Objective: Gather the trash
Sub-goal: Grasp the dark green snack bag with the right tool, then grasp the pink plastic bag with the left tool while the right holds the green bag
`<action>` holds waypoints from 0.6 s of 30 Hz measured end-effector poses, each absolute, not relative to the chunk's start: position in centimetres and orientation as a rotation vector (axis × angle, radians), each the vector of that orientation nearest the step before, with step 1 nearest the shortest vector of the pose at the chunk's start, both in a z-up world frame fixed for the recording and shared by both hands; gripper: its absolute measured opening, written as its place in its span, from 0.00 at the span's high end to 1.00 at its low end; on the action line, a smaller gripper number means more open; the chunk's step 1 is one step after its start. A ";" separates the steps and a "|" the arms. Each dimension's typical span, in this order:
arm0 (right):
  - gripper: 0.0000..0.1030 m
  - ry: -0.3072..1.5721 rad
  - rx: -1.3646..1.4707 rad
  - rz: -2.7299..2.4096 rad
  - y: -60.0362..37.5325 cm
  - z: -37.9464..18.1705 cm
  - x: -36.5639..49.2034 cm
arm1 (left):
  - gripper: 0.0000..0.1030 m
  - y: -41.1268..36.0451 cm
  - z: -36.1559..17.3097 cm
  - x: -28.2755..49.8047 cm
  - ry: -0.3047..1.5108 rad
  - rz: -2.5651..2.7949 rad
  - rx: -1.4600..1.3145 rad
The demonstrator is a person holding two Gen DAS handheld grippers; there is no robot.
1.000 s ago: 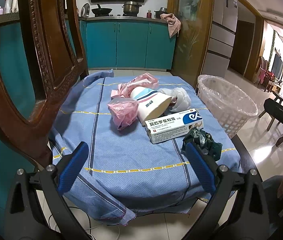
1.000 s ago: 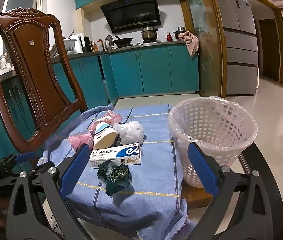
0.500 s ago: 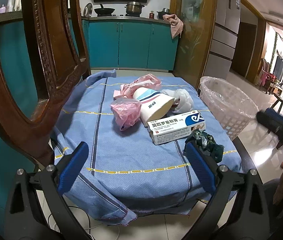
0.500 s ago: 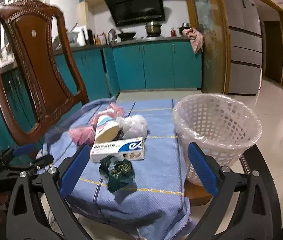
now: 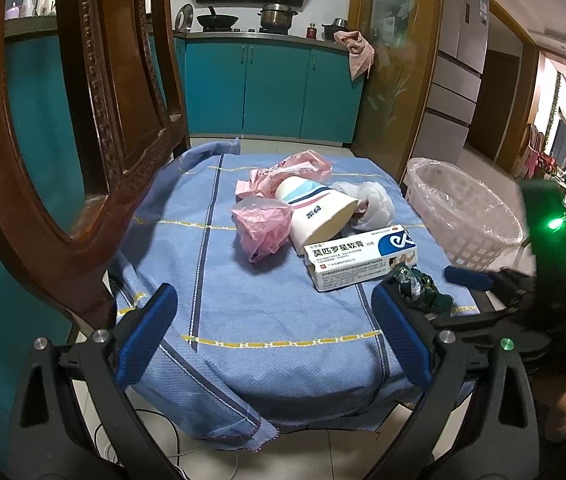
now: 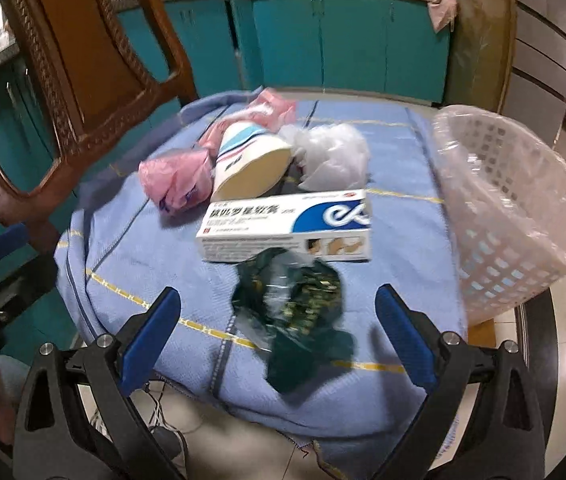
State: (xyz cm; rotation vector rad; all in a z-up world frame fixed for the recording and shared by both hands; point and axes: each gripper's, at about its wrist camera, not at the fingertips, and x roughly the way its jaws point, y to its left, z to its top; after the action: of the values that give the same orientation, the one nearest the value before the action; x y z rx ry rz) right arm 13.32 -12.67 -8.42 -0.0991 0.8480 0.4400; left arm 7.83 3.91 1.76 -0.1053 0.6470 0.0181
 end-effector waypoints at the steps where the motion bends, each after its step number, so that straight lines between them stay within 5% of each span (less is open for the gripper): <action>1: 0.15 0.860 -0.111 0.441 -12.4 -8.7 13.6 | 0.06 3.9 1.7 7.8 0.648 0.018 -0.106; 4: 0.35 0.893 -0.140 0.447 -11.8 -9.5 14.0 | 0.06 4.1 1.6 7.8 0.653 0.024 -0.105; 7: 0.43 0.891 -0.140 0.456 -11.9 -9.3 14.0 | 0.06 4.3 1.6 7.9 0.656 0.031 -0.108; 18: 0.50 0.720 -0.075 0.450 -15.0 -5.2 11.2 | 0.06 4.1 1.2 10.4 0.695 0.049 -0.071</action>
State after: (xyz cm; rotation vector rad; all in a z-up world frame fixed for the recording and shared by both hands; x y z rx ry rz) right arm 11.24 -15.04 -5.17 -0.0747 0.7202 0.4498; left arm 10.39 4.06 1.16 -0.0713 0.6950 0.0489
